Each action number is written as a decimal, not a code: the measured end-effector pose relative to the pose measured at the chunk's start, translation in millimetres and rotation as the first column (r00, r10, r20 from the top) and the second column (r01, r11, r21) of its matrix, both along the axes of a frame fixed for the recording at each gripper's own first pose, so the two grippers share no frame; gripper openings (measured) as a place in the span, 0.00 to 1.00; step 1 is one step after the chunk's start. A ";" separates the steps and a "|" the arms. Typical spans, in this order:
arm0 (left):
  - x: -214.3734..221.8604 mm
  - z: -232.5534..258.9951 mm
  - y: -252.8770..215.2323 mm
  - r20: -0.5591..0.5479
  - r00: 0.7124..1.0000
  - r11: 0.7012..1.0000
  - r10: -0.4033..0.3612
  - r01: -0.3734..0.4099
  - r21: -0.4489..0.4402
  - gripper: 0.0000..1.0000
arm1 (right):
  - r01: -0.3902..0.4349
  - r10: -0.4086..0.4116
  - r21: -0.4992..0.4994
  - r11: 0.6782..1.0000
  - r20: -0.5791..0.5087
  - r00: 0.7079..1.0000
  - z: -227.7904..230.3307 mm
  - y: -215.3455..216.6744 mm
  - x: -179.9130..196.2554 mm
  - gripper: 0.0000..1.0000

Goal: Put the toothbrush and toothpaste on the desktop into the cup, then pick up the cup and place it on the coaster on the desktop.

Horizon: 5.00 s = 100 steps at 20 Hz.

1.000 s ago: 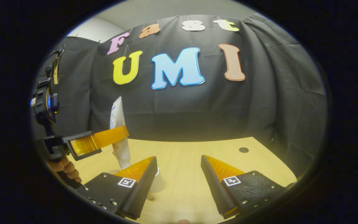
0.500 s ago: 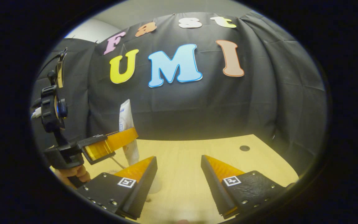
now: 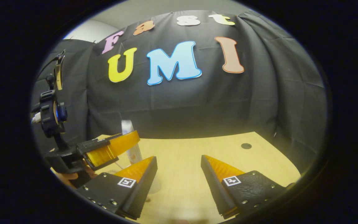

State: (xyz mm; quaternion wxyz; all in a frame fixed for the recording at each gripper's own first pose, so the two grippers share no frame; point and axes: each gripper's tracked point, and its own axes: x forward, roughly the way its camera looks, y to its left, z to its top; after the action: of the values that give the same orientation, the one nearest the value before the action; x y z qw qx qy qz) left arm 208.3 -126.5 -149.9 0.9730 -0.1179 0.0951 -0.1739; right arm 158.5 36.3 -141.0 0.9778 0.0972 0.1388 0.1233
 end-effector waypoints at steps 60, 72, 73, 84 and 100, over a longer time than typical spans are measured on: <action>-70.8 18.6 169.9 -0.125 0.970 0.977 0.207 -0.199 0.074 0.96 | -0.273 0.001 -0.174 0.946 -0.841 0.541 -118.3 115.2 -40.4 0.46; -84.8 21.4 181.4 -0.122 0.965 0.972 0.233 -0.225 0.069 0.99 | -0.339 0.041 -0.208 0.918 -0.798 0.601 -113.5 119.7 -47.5 0.23; -88.2 21.6 184.6 -0.123 0.963 0.971 0.238 -0.231 0.068 0.99 | -0.346 0.053 -0.202 0.916 -0.795 0.604 -109.7 124.0 -48.8 0.23; -133.5 34.6 246.7 -0.115 0.931 0.937 0.346 -0.339 0.079 0.96 | -0.456 0.190 -0.142 0.878 -0.772 0.606 -74.9 205.4 -58.0 0.23; -153.6 38.7 286.8 -0.112 0.910 0.916 0.400 -0.391 0.090 0.96 | -0.509 0.206 -0.150 0.847 -0.791 0.576 -93.1 247.8 -51.0 0.23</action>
State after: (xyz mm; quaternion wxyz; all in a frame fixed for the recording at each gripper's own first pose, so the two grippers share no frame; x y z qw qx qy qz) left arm 54.7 160.3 -111.1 0.9833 -0.1136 0.1372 0.0379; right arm 107.6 284.0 -234.1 0.7844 -0.0733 0.5660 0.2429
